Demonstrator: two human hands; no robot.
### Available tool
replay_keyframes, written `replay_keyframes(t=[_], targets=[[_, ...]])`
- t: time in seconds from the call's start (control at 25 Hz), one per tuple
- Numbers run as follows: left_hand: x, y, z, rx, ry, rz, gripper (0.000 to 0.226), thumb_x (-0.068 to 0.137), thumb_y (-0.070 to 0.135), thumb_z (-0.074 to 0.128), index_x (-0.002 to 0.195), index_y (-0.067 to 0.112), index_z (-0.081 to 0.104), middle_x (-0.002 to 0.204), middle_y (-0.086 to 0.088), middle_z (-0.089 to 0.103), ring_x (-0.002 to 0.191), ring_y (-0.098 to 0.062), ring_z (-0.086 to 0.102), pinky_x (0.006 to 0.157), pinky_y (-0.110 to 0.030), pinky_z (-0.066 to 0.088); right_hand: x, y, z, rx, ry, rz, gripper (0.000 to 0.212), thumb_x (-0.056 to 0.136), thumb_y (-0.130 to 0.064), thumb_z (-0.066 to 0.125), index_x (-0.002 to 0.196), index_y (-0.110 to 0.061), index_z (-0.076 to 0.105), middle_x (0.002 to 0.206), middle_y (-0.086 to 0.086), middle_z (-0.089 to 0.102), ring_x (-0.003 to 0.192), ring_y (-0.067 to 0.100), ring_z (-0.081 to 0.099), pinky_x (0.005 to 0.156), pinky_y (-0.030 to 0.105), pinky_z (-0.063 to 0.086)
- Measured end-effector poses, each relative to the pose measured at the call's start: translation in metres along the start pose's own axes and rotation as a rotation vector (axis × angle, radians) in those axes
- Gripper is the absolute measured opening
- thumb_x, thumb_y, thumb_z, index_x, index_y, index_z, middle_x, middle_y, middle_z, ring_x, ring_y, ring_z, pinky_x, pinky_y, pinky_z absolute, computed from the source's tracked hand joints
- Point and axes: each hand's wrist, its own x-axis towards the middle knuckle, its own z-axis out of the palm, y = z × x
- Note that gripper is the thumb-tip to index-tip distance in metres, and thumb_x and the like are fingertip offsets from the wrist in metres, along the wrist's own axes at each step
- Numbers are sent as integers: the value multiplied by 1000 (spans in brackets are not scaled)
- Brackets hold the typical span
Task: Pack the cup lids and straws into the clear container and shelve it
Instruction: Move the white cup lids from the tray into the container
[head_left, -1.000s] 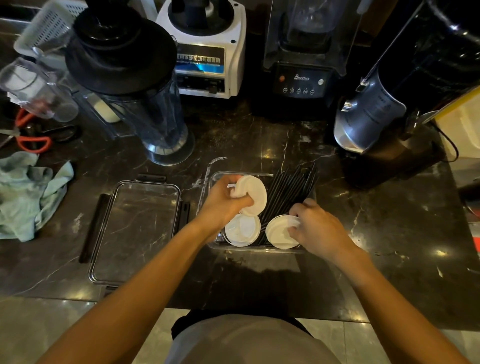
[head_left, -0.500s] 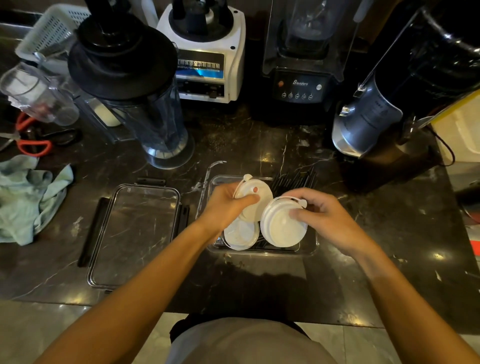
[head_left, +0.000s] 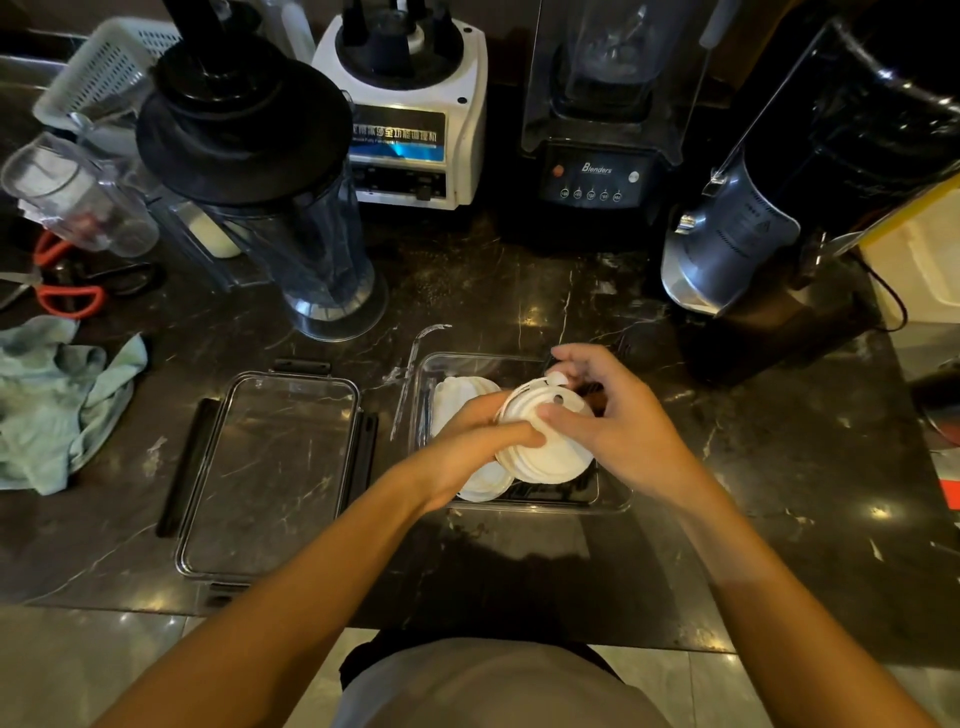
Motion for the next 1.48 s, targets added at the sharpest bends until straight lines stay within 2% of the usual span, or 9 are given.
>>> replay_keyframes(t=[0.2, 0.32, 0.48, 0.64, 0.88, 1.04, 1.16, 1.32, 1.48], targets=[[-1, 2, -1, -38, 29, 44, 51, 77, 12, 72, 128, 13, 68, 121, -18, 73, 120, -34, 67, 105, -49, 51, -3, 6, 7, 122, 15, 84, 52, 87, -16, 82, 134, -21, 60, 120, -7, 67, 109, 3, 64, 90, 20, 54], [-2, 5, -8, -46, 34, 47, 53, 78, 9, 71, 130, 11, 66, 122, -19, 72, 121, -36, 65, 105, -51, 50, -9, 11, 4, 326, 9, 180, 30, 92, -16, 75, 121, -14, 68, 108, 10, 74, 100, 20, 72, 81, 27, 60], [-3, 2, -9, -56, 13, 18, 57, 77, 7, 68, 133, 14, 63, 127, -17, 70, 121, -32, 65, 102, -45, 52, -14, 12, 7, 356, 2, 223, 19, 94, -14, 72, 112, -10, 71, 96, 20, 73, 82, 17, 73, 68, 29, 60], [-2, -1, -8, -152, 113, -29, 58, 82, 16, 71, 135, 0, 58, 132, -21, 68, 126, -35, 64, 107, -47, 52, -11, 14, 9, 392, 42, 257, 16, 93, -13, 74, 109, -8, 71, 87, 10, 71, 78, 14, 71, 63, 28, 58], [-27, 1, -30, -103, 263, 128, 34, 95, 12, 68, 126, -2, 68, 124, -23, 72, 118, -38, 69, 101, -51, 54, 0, -1, 24, 368, -5, 244, 15, 95, -19, 72, 109, -14, 73, 86, 1, 76, 79, 13, 72, 64, 30, 59], [-58, 4, -61, -229, 425, 216, 41, 90, 17, 71, 126, -2, 67, 121, -21, 73, 108, -30, 72, 91, -43, 60, 25, -32, 59, 237, -68, 132, 15, 96, -27, 72, 109, -21, 74, 77, 9, 69, 66, 10, 63, 49, 24, 50], [-84, -2, -91, -238, 589, 232, 34, 90, 21, 75, 122, 8, 73, 116, -13, 77, 109, -30, 74, 93, -44, 60, 50, -55, 95, 119, -188, 72, 14, 98, -26, 69, 112, -23, 74, 76, 3, 69, 63, 5, 61, 49, 21, 46], [-107, -16, -134, -281, 908, 168, 26, 87, 21, 80, 109, 8, 78, 106, -14, 79, 101, -30, 76, 93, -54, 60, 83, -71, 159, 14, -358, 101, 19, 97, -24, 65, 116, -22, 69, 88, 0, 70, 78, 10, 65, 56, 29, 54], [-106, -36, -168, -297, 1101, 62, 28, 83, 13, 83, 108, 6, 73, 99, -15, 77, 92, -32, 74, 92, -55, 60, 108, -64, 214, -109, -433, 148, 25, 98, -24, 62, 122, -18, 64, 101, -1, 70, 90, 15, 67, 59, 25, 57]])
